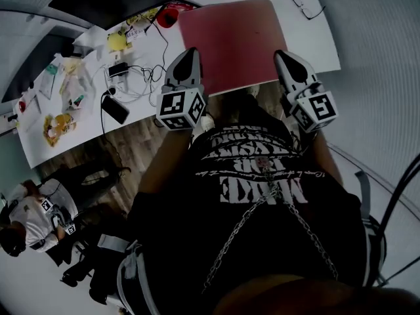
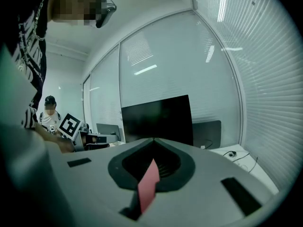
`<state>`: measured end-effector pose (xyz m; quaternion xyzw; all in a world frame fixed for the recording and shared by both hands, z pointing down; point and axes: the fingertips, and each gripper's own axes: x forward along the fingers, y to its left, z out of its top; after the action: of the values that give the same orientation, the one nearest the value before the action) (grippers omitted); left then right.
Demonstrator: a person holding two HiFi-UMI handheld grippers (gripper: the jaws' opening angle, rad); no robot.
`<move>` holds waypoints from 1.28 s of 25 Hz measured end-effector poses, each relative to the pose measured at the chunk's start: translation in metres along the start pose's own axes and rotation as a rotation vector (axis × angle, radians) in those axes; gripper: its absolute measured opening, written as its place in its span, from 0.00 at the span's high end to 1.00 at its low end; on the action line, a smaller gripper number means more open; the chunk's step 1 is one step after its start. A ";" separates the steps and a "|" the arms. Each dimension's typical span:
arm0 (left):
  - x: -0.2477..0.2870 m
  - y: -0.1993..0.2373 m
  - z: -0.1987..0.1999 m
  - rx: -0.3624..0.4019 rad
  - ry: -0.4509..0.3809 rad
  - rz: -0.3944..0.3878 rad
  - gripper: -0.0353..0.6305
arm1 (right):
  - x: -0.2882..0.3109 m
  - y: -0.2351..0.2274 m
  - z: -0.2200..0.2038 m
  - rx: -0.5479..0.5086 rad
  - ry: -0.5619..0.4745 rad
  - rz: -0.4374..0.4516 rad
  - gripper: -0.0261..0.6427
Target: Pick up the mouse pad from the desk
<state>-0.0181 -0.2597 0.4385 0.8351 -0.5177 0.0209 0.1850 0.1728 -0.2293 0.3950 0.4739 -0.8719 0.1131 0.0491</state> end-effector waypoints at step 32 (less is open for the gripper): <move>0.096 0.135 -0.189 -0.301 0.410 0.346 0.94 | 0.111 -0.203 -0.136 0.104 0.404 0.249 0.96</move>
<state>-0.0617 -0.3333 0.6747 0.6760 -0.6015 0.1431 0.4010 0.2792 -0.3936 0.5784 0.3324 -0.8890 0.2557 0.1837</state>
